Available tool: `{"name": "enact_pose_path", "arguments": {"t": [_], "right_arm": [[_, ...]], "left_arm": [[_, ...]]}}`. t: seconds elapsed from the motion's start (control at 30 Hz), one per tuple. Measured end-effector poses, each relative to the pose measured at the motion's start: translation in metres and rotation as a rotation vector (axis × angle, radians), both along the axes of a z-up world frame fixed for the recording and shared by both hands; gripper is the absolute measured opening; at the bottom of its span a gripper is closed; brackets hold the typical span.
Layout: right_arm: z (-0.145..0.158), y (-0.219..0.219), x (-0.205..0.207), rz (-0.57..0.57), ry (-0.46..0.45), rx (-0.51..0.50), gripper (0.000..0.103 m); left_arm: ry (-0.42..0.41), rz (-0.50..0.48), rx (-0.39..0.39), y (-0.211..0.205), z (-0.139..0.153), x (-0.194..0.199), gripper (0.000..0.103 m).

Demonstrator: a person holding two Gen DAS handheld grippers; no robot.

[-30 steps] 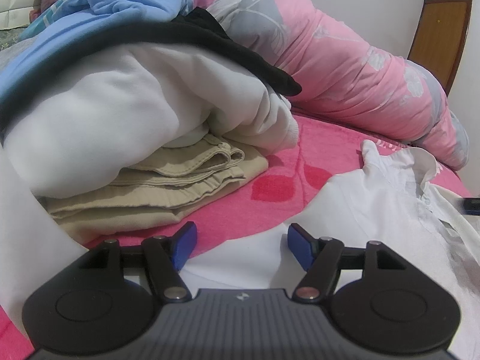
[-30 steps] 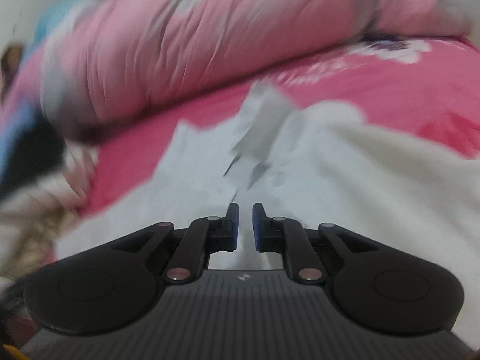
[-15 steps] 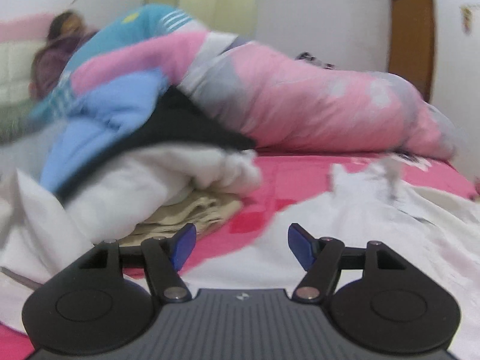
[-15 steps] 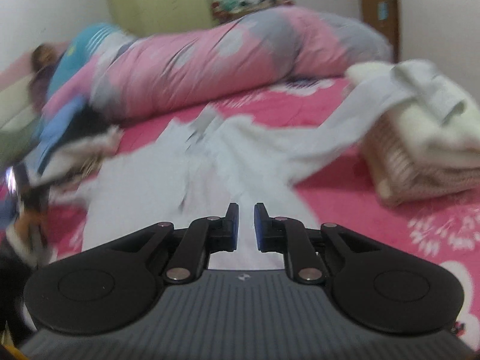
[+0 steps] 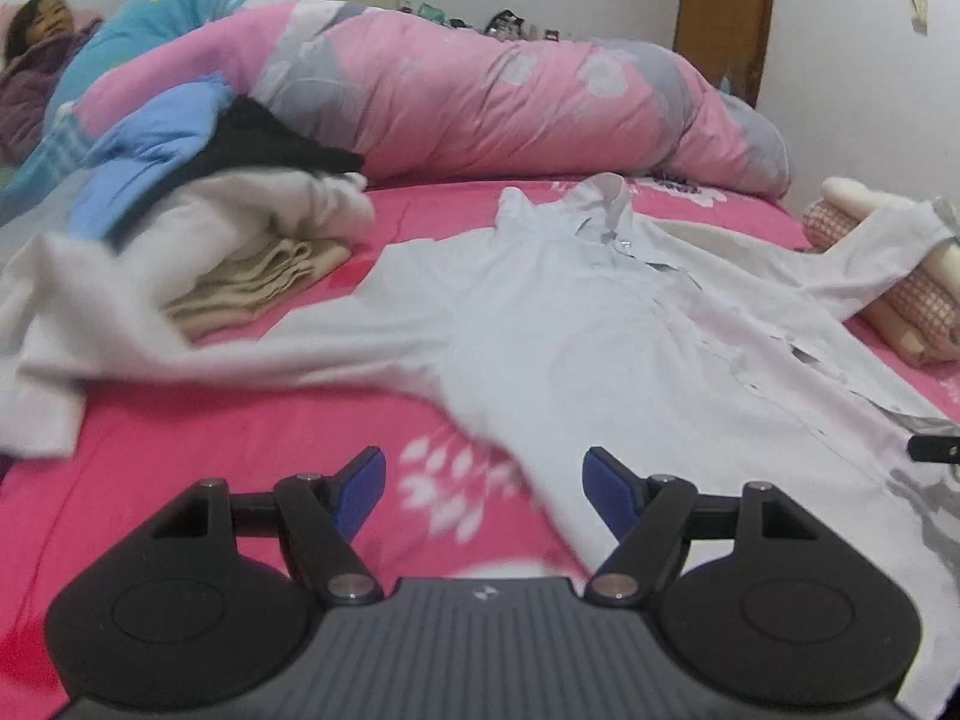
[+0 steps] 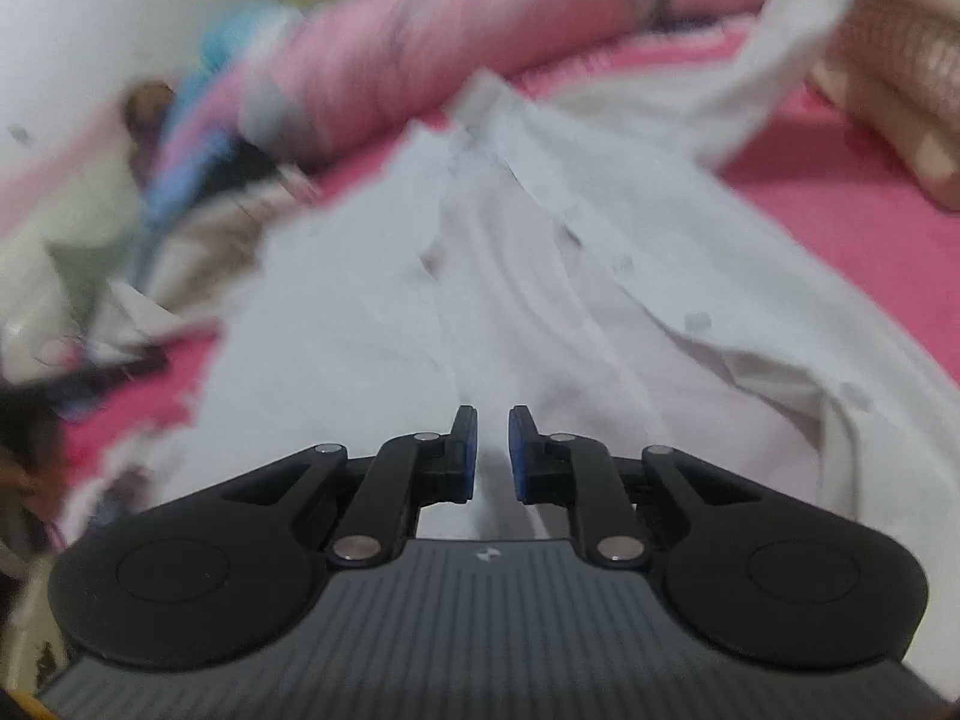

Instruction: Fold clothes

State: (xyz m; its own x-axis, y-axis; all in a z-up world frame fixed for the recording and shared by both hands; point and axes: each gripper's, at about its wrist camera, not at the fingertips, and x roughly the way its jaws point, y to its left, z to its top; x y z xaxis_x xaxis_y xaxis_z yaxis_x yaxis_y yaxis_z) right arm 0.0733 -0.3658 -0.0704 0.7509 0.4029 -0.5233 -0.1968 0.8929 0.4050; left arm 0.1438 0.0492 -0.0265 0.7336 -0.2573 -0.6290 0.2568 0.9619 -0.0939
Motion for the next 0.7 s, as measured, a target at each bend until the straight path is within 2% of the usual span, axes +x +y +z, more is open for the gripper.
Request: {"name": "enact_pose_path", "arguments": {"t": [0.1,0.27,0.33,0.43,0.5,0.57,0.7], "right_arm": [[0.005,0.012,-0.023,0.100,-0.076,0.012,0.012],[-0.013,0.052,-0.034,0.206,-0.058,-0.011,0.012],[-0.016,0.064,-0.031,0.229,-0.046,-0.008,0.012],[-0.014,0.080,-0.030,0.259,-0.061,0.005,0.012],[-0.009,0.088,-0.024,0.267,-0.073,0.012,0.012],[-0.008,0.090,-0.019,0.262,-0.070,0.025,0.012],[-0.011,0.097,-0.006,0.237,-0.026,0.029,0.012]], "left_arm": [[0.005,0.063,-0.016,0.015,-0.002,-0.018,0.074],[0.018,0.216,-0.033,0.053,0.000,-0.024,0.074],[0.003,0.292,0.001,0.072,0.007,-0.020,0.074],[-0.042,0.418,0.098,0.104,0.016,-0.012,0.075],[-0.067,0.481,0.152,0.127,0.016,-0.004,0.078],[-0.065,0.527,0.172,0.151,0.010,0.006,0.079],[-0.065,0.578,0.109,0.191,-0.004,0.025,0.079]]}}
